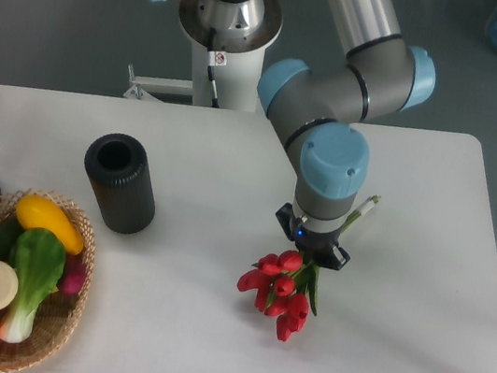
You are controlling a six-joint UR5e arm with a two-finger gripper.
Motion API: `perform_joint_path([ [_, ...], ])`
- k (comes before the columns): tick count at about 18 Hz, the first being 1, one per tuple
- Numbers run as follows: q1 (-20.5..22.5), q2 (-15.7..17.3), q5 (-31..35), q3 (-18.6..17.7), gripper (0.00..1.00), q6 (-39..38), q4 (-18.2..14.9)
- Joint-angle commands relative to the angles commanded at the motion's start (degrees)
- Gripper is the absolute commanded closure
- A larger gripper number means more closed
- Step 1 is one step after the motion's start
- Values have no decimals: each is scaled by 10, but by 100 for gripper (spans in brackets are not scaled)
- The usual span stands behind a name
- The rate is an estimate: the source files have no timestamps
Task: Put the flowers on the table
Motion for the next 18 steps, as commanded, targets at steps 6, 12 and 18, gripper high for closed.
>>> perform_joint_path([
  [6,4,2,-13,-3,13,0,1],
  [12,26,20,-35,2,0,-1,3],
  [18,49,40,-40,2,0,6,18],
])
